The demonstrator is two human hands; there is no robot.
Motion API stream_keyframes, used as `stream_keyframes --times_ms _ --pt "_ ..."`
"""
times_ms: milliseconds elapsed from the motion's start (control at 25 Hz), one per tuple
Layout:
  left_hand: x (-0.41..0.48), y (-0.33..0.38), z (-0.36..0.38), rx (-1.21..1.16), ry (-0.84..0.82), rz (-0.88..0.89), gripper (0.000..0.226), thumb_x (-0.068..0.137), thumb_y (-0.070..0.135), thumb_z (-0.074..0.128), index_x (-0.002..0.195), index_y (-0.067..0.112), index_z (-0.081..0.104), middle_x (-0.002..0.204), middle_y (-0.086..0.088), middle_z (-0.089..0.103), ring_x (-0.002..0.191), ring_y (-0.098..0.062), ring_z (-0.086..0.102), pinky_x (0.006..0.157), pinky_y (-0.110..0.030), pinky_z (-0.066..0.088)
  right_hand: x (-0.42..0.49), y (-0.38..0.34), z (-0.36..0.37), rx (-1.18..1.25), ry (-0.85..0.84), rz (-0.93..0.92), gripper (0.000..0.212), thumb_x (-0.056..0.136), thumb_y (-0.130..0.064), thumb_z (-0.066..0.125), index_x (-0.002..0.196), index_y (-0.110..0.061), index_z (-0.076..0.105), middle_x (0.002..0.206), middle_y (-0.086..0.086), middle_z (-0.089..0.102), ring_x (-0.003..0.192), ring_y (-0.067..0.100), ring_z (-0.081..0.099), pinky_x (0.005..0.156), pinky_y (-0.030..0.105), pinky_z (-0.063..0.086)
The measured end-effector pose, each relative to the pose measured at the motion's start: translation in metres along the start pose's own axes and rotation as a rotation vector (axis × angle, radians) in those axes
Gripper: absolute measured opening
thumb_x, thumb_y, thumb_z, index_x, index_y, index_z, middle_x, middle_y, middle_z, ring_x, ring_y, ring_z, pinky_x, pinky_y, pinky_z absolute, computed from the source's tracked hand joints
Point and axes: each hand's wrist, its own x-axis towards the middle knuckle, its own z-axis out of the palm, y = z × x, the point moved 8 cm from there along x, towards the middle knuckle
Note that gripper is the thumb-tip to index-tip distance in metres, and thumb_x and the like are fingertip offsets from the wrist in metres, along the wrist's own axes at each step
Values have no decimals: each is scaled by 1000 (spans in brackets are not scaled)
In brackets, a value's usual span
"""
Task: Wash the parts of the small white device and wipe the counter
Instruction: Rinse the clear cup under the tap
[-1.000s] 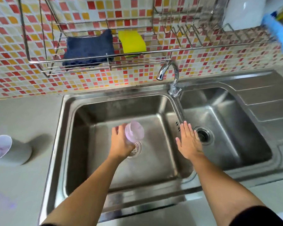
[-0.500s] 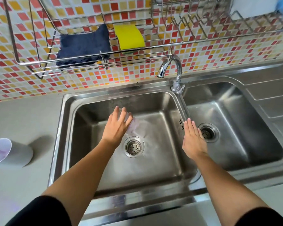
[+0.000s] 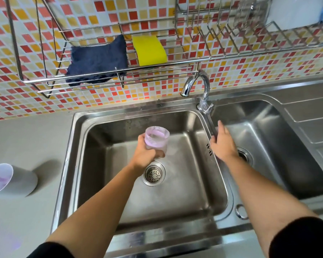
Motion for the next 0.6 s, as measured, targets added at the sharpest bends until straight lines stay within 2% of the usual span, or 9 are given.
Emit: stream_keyframes --times_ms 120,200,280,360,440,600 --pt "1 16 16 33 -66 50 68 68 -19 63 122 12 36 92 2 53 76 -10 56 55 -18 49 41 -27 -15 -16 -72 44 80 87 -12 55 149 -10 5 155 13 17 136 33 30 110 37 28" --pt "4 21 20 68 -65 64 65 70 -22 60 122 10 37 90 3 53 73 -7 55 52 -15 48 51 -49 -7 -134 -201 -117 81 88 -13 54 149 -11 3 157 9 10 140 29 24 113 36 24" --pt "9 20 22 68 -58 66 66 69 -22 61 121 9 37 92 2 53 75 -6 56 53 -15 49 42 -60 11 -351 -309 -370 82 86 -12 50 149 -10 -2 158 7 -2 145 21 6 118 37 14" --pt "12 19 25 34 -68 72 67 69 -19 65 122 12 37 100 0 54 80 -7 58 58 -16 51 32 -52 18 -397 -242 -466 78 86 -13 47 148 -6 -1 157 8 -5 145 18 -1 119 34 7" --pt "15 17 30 -18 -66 74 64 71 -12 71 120 14 38 107 -1 55 87 -9 59 63 -16 51 22 -30 19 -319 -121 -345 70 91 -18 43 148 -4 4 157 10 -1 146 21 1 117 31 4" --pt "23 23 44 -8 -68 105 69 68 -3 78 121 15 37 110 -4 55 88 -13 59 63 -19 51 -15 7 50 -410 -184 -199 75 91 -34 43 149 -11 2 158 5 -4 145 19 -4 117 36 4"
